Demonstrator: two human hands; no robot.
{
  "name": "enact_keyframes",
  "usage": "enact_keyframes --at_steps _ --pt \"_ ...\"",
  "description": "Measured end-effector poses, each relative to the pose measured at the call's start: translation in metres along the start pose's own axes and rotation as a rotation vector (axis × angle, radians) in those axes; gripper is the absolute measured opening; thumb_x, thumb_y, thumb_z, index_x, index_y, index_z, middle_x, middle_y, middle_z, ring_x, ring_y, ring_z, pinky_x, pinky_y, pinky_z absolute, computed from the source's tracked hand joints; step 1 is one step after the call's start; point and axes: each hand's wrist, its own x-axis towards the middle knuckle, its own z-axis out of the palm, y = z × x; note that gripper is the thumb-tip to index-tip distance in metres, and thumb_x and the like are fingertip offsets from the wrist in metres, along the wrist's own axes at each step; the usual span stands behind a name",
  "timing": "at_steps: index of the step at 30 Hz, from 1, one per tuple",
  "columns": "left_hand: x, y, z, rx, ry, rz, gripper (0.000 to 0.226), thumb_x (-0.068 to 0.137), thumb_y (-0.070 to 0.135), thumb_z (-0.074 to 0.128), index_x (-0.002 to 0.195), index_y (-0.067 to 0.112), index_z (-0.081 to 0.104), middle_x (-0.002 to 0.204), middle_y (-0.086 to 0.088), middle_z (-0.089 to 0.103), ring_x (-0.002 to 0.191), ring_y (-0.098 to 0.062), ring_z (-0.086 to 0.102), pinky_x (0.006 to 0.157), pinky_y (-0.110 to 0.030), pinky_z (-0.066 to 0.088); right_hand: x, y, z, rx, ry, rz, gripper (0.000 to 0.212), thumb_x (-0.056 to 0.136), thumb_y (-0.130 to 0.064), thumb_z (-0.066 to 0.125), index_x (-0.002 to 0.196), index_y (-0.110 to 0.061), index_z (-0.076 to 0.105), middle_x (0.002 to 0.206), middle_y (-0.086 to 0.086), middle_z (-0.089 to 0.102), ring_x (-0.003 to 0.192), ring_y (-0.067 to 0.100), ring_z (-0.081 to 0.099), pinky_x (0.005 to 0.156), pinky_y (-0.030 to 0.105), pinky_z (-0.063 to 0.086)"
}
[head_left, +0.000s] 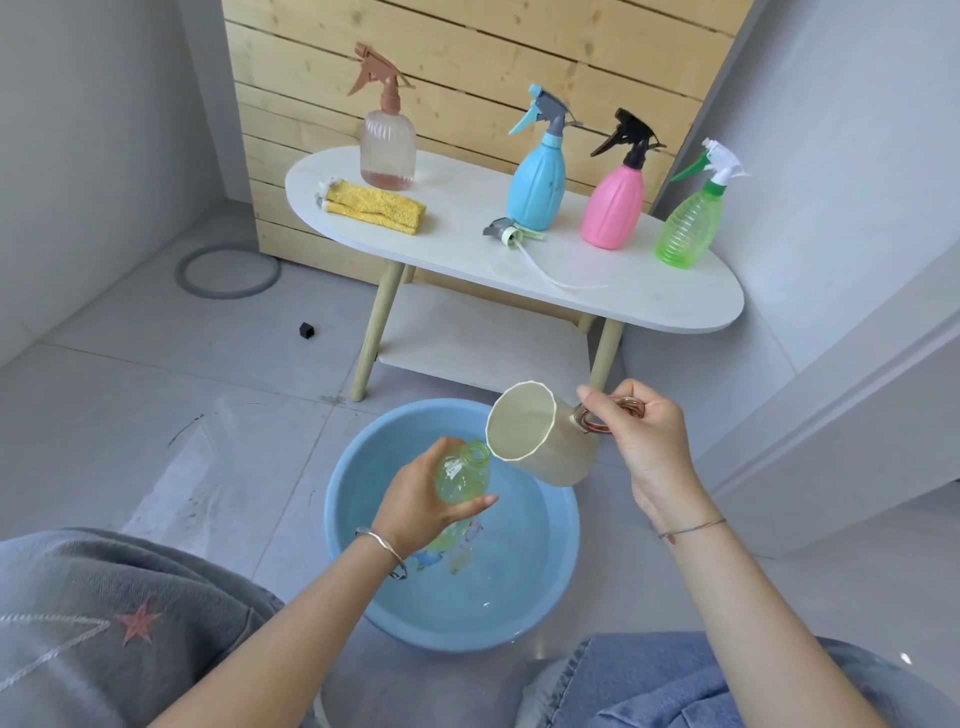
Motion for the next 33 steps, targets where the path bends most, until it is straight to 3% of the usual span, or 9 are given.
enact_keyframes --at_steps 8,15,18,23,33 --pt "0.0 -0.005 0.002 0.023 -0.008 -0.012 0.08 0.057 0.077 0.064 0.117 0.025 0.055 0.111 0.015 0.065 0.108 -0.006 0.06 0.091 -0.028 0.048 -0.005 -0.007 0.006 -0.114 -0.047 -0.1 0.046 0.078 -0.01 0.075 0.055 -0.013 0.036 0.049 -0.006 0.032 0.059 0.016 0.035 0.057 0.025 0.029" --pt "0.0 -0.006 0.002 0.039 -0.017 -0.04 0.082 0.057 0.079 0.062 0.119 0.027 0.054 0.114 0.016 0.064 0.109 -0.008 0.059 0.09 -0.029 0.049 -0.005 -0.01 0.009 -0.166 -0.051 -0.134 0.045 0.078 -0.01 0.075 0.055 -0.013 0.036 0.043 -0.014 0.032 0.048 0.007 0.029 0.048 0.016 0.026" --pt "0.001 -0.007 0.003 0.046 -0.013 -0.045 0.083 0.056 0.079 0.061 0.119 0.026 0.053 0.114 0.016 0.064 0.108 -0.009 0.06 0.089 -0.03 0.049 -0.005 -0.012 0.01 -0.183 -0.053 -0.158 0.043 0.078 -0.01 0.075 0.056 -0.011 0.037 0.043 -0.014 0.033 0.048 0.007 0.029 0.048 0.016 0.026" --pt "0.001 -0.009 0.004 0.044 -0.016 -0.047 0.083 0.057 0.08 0.061 0.12 0.026 0.053 0.114 0.016 0.063 0.108 -0.009 0.06 0.089 -0.032 0.05 -0.004 -0.012 0.012 -0.221 -0.055 -0.227 0.045 0.077 -0.014 0.077 0.057 -0.008 0.036 0.055 0.002 0.035 0.058 0.018 0.034 0.056 0.028 0.026" --pt "0.002 -0.012 0.007 0.038 -0.014 -0.046 0.077 0.062 0.07 0.073 0.121 0.024 0.053 0.115 0.015 0.063 0.107 -0.01 0.06 0.088 -0.032 0.049 -0.005 -0.015 0.017 -0.321 -0.053 -0.328 0.044 0.076 -0.011 0.077 0.057 -0.005 0.037 0.054 -0.003 0.033 0.051 0.008 0.029 0.051 0.018 0.025"
